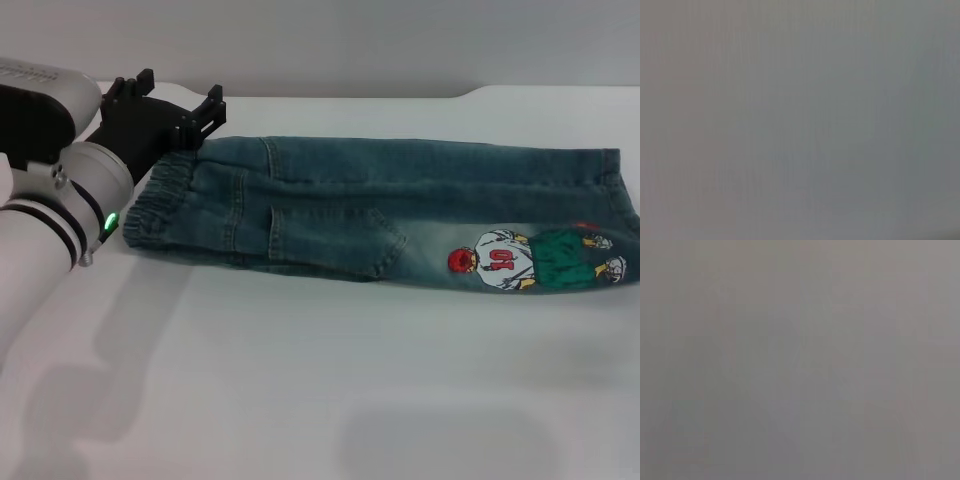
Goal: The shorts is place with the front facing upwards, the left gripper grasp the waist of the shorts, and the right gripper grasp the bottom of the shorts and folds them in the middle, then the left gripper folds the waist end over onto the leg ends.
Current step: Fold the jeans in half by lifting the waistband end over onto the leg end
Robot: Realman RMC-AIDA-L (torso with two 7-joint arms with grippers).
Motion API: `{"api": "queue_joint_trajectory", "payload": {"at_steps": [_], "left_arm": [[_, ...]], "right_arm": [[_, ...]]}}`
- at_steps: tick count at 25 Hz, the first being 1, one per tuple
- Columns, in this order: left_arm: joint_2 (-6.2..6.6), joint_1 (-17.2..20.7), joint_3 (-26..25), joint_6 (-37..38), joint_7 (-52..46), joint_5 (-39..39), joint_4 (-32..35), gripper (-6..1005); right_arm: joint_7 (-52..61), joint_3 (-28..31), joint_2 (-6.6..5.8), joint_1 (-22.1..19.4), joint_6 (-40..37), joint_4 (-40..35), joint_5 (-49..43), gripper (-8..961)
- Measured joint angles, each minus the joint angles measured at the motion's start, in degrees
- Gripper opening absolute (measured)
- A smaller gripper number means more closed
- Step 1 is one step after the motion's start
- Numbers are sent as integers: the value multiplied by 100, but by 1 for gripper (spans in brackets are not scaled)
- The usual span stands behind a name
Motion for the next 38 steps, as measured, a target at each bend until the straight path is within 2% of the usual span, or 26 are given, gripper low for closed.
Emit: {"api": "queue_joint_trajectory", "payload": {"at_steps": [4,8,10,13,17,20,25,28,31,33,38], "left_arm": [[-1,0,5,-15,-5,0,2,849],[-1,2,5,-93,-10,0,-33,849],[-7,-5,10,-158,-23,1,-53,850],[-7,-8,11,-173,-34,1,-54,850],[-8,-58,13,-325,-152,1,-62,850],[-7,-83,19,-382,-196,1,-59,850],[-12,-111,63,-396,-224,1,-48,850],[-14,-131,82,-409,-225,0,-37,850],[-19,-143,89,-423,-228,0,-29,849],[-23,-162,104,-425,-260,-5,-19,849],[-19,-169,149,-425,-355,-9,-13,849]], "right_arm": [[-22,938,-34,405,1367,-674,-162,673],[-22,1107,-31,483,1326,-647,-172,673],[29,1111,3,475,754,-413,-158,672],[292,1017,70,385,-600,137,-44,672],[145,597,79,283,-2434,789,867,671],[7,510,74,252,-3801,1307,1306,671],[4,669,71,253,-4012,1367,1311,657],[3,796,48,298,-4606,1517,1324,596],[4,944,42,390,-5591,1774,1328,509],[7,1167,62,465,-6154,1904,1354,509],[136,1624,70,484,-6374,1809,1823,510]]}}
